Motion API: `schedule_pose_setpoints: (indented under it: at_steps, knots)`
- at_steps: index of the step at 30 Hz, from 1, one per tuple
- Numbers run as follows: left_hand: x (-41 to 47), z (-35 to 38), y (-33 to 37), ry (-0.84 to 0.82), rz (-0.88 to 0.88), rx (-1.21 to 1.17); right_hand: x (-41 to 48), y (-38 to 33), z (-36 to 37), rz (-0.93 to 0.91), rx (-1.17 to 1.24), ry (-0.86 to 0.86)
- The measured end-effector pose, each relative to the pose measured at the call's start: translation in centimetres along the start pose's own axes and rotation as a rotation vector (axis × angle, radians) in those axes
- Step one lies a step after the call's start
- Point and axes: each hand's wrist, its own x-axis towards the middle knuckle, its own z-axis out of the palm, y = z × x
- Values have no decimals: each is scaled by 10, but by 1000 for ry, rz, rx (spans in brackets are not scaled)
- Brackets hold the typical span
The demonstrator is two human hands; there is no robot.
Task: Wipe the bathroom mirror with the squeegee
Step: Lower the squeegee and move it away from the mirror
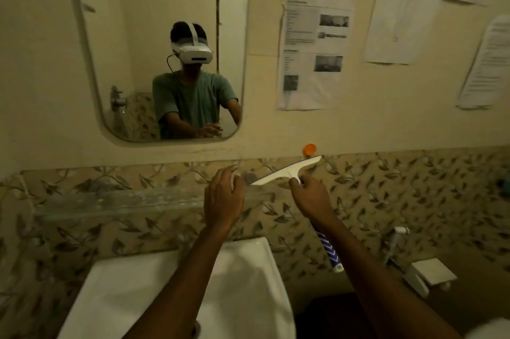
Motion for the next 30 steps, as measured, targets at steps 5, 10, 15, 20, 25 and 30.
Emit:
schedule_pose_setpoints:
  at_steps: [5, 10, 15, 20, 25, 30]
  knots:
    - [-73, 49, 50, -10, 64, 32, -29, 68, -61, 60, 58, -15]
    - [-128, 95, 76, -90, 44, 75, -52, 123, -102, 119, 119, -82]
    - [-169, 138, 83, -154, 35, 96, -64, 178, -108, 234, 168, -152]
    - [-206, 201, 66, -256, -43, 81, -71, 248, -88, 350, 215, -189]
    - [-235, 272, 38, -377, -103, 133, -75, 318, -60, 523, 182, -258]
    - [-256, 326, 21, -496, -131, 231, -73, 382, -47, 592, 122, -362]
